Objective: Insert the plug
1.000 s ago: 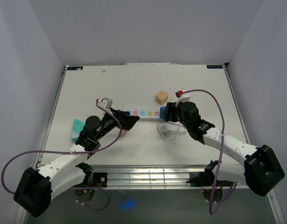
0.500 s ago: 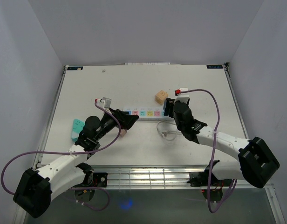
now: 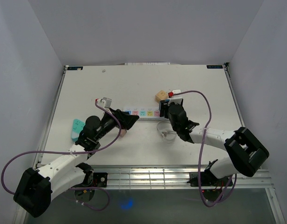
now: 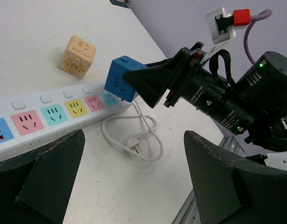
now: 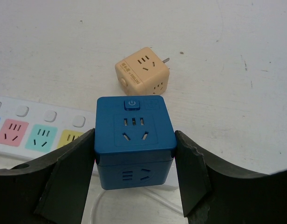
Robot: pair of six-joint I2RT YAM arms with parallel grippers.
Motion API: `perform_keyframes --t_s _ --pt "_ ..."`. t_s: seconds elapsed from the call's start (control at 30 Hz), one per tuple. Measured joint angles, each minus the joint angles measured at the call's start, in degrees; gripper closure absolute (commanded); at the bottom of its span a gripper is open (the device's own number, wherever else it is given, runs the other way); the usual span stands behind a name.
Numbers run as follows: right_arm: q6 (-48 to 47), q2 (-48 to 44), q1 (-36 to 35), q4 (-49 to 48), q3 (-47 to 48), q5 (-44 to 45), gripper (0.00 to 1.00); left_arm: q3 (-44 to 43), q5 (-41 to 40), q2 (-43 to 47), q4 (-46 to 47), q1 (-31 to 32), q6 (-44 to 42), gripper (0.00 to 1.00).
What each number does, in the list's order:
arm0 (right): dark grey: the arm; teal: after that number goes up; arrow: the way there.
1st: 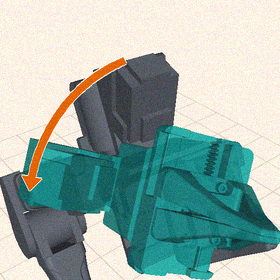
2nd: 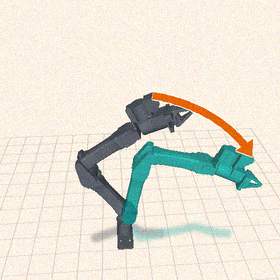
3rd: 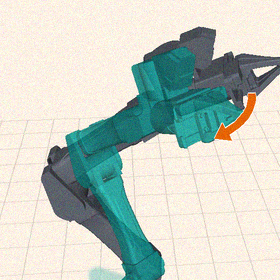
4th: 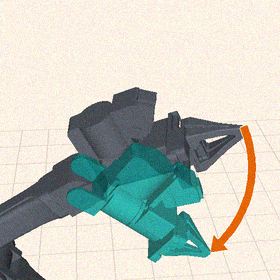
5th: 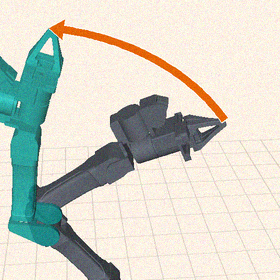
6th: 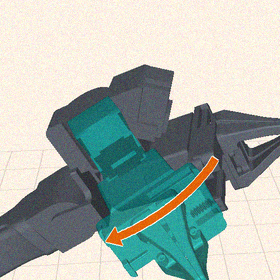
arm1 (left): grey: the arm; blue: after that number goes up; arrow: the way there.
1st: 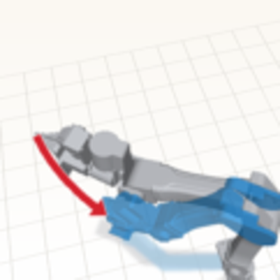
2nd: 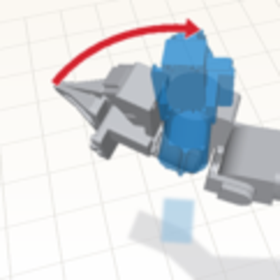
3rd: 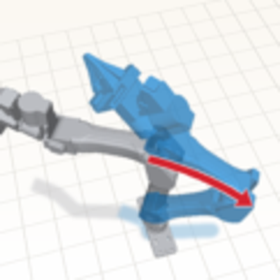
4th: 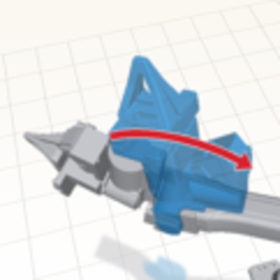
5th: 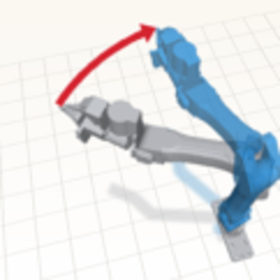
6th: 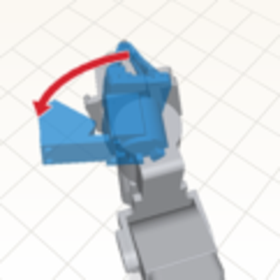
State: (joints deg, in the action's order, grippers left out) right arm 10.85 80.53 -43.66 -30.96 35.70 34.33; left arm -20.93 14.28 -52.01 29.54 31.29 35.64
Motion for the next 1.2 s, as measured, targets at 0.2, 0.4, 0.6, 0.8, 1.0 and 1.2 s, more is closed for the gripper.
perform_keyframes --t_s 0.2,0.4,0.6,0.8,1.0,1.2 --pt "-2.9 1.9 -3.3 -4.5 -0.4 5.1 0.92 0.0 0.1 0.0 0.0 0.0 0.0 0.02" --pt "-3.8 5.4 -4.2 -5.5 -0.3 9.1 0.92 0.0 0.3 -0.2 0.0 0.0 0.0 0.02" --pt "-3.6 6.6 -4.1 -5.2 0.2 12.1 0.92 0.0 0.5 -0.3 0.0 0.0 0.0 0.02" --pt "-3.5 7.0 -4.1 -5.2 0.5 12.4 0.92 0.0 1.0 -0.4 0.1 0.0 0.0 0.02" --pt "-3.7 7.0 -4.1 -5.8 0.5 12.4 0.92 0.0 1.3 -0.9 0.4 0.0 0.2 0.02" --pt "-3.8 8.1 -4.1 -7.4 0.5 11.9 0.92 0.1 1.4 -1.0 0.5 0.0 0.3 0.02"
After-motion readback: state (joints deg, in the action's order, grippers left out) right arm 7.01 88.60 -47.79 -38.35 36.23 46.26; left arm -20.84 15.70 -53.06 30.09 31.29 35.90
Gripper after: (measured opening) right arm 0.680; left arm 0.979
